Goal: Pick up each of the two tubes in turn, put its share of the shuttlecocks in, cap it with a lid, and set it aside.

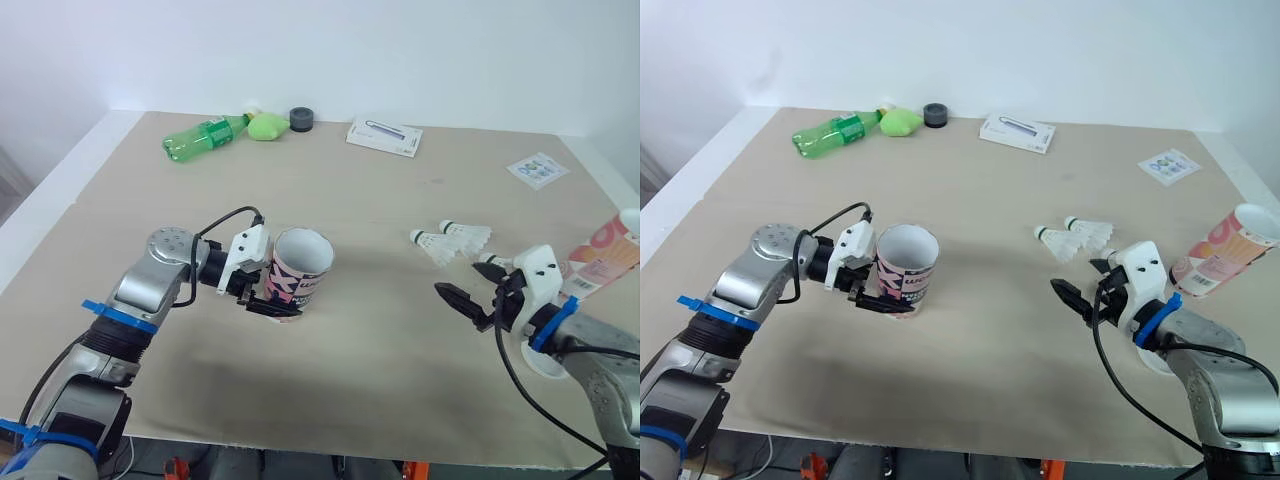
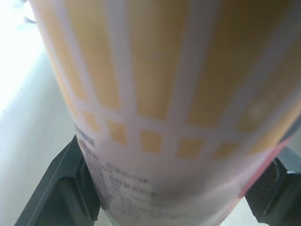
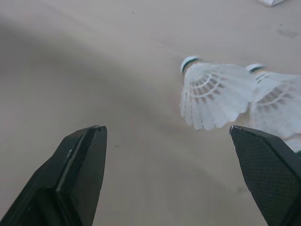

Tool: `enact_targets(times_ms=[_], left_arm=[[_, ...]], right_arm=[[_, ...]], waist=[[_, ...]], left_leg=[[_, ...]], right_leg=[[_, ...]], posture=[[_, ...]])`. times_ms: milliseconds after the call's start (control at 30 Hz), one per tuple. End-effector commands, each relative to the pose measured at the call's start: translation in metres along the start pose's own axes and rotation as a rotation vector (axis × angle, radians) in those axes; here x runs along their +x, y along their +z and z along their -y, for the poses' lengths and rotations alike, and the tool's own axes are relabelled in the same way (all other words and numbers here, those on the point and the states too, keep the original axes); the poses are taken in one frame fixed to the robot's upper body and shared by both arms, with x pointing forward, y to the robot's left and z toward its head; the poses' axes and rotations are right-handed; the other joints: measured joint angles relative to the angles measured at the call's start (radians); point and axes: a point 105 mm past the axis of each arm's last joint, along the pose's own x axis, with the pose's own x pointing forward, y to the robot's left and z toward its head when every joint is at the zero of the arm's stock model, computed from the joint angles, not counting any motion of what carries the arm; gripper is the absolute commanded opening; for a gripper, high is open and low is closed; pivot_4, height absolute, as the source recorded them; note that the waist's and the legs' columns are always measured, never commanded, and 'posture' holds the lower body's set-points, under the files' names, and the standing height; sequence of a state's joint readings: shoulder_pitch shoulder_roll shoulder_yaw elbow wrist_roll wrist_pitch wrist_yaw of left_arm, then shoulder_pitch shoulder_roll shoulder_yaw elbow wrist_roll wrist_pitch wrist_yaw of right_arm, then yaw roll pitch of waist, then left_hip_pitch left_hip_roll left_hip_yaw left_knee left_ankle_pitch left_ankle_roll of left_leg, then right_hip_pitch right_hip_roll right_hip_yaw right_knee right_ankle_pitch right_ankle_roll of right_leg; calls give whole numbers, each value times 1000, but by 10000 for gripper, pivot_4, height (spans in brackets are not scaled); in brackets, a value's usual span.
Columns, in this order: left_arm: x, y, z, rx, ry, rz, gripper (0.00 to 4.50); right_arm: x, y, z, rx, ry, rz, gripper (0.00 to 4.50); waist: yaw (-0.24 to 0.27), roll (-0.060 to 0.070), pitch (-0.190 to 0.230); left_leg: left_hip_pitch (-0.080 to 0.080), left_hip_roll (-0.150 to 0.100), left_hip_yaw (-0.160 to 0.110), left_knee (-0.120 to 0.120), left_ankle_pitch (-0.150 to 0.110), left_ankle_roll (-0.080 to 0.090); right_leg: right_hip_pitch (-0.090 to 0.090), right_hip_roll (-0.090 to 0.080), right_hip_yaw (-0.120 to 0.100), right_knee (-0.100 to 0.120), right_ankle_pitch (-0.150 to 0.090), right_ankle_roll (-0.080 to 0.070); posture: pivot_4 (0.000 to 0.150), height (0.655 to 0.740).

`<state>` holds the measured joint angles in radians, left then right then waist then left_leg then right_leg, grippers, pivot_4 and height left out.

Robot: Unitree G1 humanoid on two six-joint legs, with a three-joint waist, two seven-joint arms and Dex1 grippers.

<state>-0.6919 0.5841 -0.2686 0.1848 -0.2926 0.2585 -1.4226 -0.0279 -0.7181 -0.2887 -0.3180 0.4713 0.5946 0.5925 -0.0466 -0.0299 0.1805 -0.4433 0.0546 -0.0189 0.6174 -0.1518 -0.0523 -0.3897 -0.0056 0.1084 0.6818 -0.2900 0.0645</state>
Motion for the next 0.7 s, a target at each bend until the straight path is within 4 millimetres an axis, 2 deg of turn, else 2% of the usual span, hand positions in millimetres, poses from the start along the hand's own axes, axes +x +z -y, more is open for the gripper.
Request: enact_targets(times_ms=[33,600,633,700], left_arm=[[-2,7,-5,32,-3,-19,33989],[-3,5,-7,101,-57,-125,33989],[-3,5,-7,107,-59,-131,33589],[-4,6,-7,110,-62,-134,33589]], right_arm=[[10,7,-1,-20,5,30,45000],[73,12,9,42,20,86,45000],[74,12,10,38,19,89,40902],[76,12,10,46,17,100,35600]], waist=[[0,0,0],[-1,1,0],[-1,1,0],[-1,1,0]], left_leg=[[0,0,0,0,0,0],[0,0,0,0,0,0],[0,0,0,0,0,0],[0,0,0,0,0,0]], right_leg=[[0,0,0,0,0,0],[0,0,0,0,1,-1],[0,0,0,0,1,-1],[0,0,0,0,1,-1]], posture=[[1500,7294],[1500,7294],[1500,7294],[1500,7294]])
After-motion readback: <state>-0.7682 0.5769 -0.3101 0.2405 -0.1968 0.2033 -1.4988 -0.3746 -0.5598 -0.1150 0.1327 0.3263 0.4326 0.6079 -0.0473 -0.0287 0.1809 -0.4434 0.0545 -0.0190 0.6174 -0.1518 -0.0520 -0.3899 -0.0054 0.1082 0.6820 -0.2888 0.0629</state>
